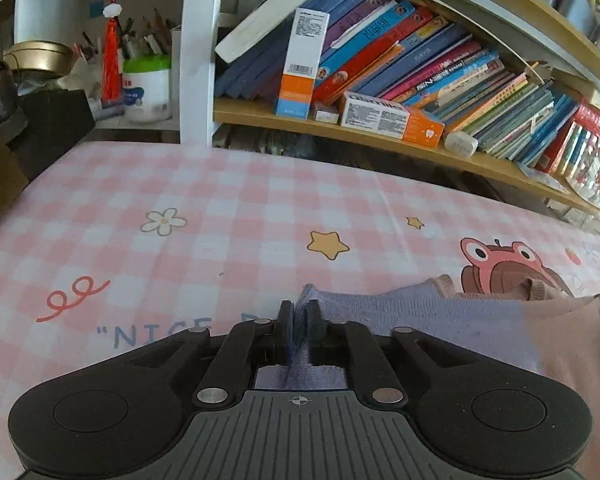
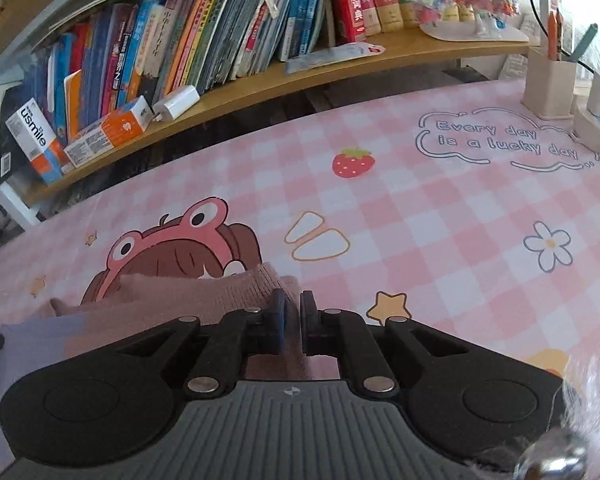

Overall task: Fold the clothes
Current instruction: 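Lift the hem with both grippers and fold it up toward the collar, then open both grippers and withdraw from the folded sweater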

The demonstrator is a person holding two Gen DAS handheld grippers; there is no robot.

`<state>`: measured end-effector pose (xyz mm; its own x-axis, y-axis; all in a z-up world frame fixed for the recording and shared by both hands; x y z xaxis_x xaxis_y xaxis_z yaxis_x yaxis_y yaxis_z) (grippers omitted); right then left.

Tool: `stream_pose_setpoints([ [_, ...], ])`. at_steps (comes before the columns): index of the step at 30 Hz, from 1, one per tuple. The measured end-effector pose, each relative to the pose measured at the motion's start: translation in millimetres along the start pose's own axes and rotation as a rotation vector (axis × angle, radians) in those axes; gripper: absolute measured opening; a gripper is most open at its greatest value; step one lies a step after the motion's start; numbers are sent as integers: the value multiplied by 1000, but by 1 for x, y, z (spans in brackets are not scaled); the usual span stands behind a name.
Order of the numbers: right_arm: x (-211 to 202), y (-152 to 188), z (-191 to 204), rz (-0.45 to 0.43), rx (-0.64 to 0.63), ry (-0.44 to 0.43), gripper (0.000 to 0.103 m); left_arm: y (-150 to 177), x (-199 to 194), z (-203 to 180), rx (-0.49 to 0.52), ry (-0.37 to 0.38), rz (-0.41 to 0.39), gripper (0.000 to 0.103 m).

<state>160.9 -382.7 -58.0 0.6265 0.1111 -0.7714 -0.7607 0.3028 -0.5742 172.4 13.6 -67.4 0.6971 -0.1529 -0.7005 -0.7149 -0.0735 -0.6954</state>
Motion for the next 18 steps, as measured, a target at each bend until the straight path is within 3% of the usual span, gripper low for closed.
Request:
stream_pose_setpoints([
  [3, -7, -1, -1, -14, -3, 2, 17, -5, -9, 4, -35, 9, 9, 26],
  [9, -44, -3, -1, -81, -38, 22, 30, -1, -49, 4, -45, 0, -17, 29],
  [12, -65, 4, -2, -107, -57, 29, 42, 6, -73, 1, -34, -10, -41, 44],
  [15, -82, 17, -2, -117, -83, 45, 51, 18, -91, -3, -37, -25, -47, 48],
  [18, -96, 34, -2, -117, -108, 62, 69, 37, -107, -9, -61, -49, -32, 55],
])
Point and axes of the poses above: each gripper's, at about its wrist camera, not at the fingertips, and x roughly the way its jaws point, z to its left, y to its underside, the point moved 5 cm from there along x, roughly the way its jaws point, and after that the axes turned 4 degrees about z, right-handed, at the moved point
